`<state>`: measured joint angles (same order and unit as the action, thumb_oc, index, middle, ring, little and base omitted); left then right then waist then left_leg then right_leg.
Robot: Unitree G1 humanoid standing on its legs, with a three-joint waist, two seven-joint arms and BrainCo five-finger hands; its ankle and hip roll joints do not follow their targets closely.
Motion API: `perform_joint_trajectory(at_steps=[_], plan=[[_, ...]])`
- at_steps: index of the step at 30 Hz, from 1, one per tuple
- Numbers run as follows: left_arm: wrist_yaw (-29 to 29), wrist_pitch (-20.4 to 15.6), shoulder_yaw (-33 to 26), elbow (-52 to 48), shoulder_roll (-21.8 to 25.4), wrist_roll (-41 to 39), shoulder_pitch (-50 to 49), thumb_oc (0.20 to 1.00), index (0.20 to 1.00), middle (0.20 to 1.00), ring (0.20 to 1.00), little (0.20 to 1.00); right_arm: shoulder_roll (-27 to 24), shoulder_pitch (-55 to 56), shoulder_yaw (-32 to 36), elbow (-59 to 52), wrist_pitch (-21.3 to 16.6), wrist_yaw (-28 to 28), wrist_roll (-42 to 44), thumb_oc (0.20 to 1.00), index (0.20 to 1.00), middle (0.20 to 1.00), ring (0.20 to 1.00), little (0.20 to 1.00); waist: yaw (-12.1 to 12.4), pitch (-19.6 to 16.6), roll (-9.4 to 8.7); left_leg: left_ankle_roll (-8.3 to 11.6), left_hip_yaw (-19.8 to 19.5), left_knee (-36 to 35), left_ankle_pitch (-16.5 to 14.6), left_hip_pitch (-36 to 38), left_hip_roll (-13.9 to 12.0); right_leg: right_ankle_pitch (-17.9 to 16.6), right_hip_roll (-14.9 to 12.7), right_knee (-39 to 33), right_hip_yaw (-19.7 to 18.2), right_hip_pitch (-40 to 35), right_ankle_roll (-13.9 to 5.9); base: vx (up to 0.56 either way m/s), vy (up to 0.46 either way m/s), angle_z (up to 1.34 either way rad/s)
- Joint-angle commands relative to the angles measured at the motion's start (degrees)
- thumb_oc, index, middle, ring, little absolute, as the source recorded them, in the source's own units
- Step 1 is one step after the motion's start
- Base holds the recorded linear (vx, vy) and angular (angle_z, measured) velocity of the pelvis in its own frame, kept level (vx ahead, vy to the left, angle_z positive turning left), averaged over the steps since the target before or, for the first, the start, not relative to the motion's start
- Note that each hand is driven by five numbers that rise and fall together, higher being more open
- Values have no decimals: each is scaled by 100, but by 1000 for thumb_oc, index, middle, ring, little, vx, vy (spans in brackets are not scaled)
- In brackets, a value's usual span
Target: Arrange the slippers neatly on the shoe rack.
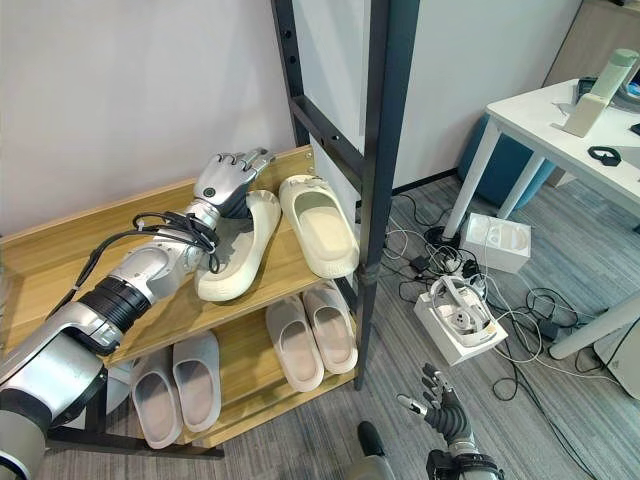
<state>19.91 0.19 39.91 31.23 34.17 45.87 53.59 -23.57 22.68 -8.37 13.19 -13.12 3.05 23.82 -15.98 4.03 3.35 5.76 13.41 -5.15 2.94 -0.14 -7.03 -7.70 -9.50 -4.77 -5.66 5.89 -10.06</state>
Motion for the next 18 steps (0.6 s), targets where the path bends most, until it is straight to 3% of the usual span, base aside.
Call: perform_joint_trajectory(at_steps=[1,11,18], plan=[[-88,-15,-570,-111,371,-287,353,1000,1000,1000,1000,1000,-32,-56,95,-283,-114,-65,228,1000,1000,1000,1000,1000,111,21,-109,18,-335,15,-495,280,-87,492,9,-23,325,-343,-155,1,1,14],[-234,-107,-991,-759,601,-352,-132,1000,1000,1000,1000,1000,21,-122,22,-197,-2,-112,142,1000,1000,1000,1000,1000,332,20,-143,4,-522,15,-476,228,-42,547,-10,-23,504,-464,-124,0,0,14],[-299,-267,-1520,-1307,757,-808,-624,1000,1000,1000,1000,1000,92,-170,73,-167,44,-109,94,1000,1000,1000,1000,1000,463,29,-150,-7,-603,15,-455,217,-18,559,-17,-23,581,-511,-102,3,-3,5]])
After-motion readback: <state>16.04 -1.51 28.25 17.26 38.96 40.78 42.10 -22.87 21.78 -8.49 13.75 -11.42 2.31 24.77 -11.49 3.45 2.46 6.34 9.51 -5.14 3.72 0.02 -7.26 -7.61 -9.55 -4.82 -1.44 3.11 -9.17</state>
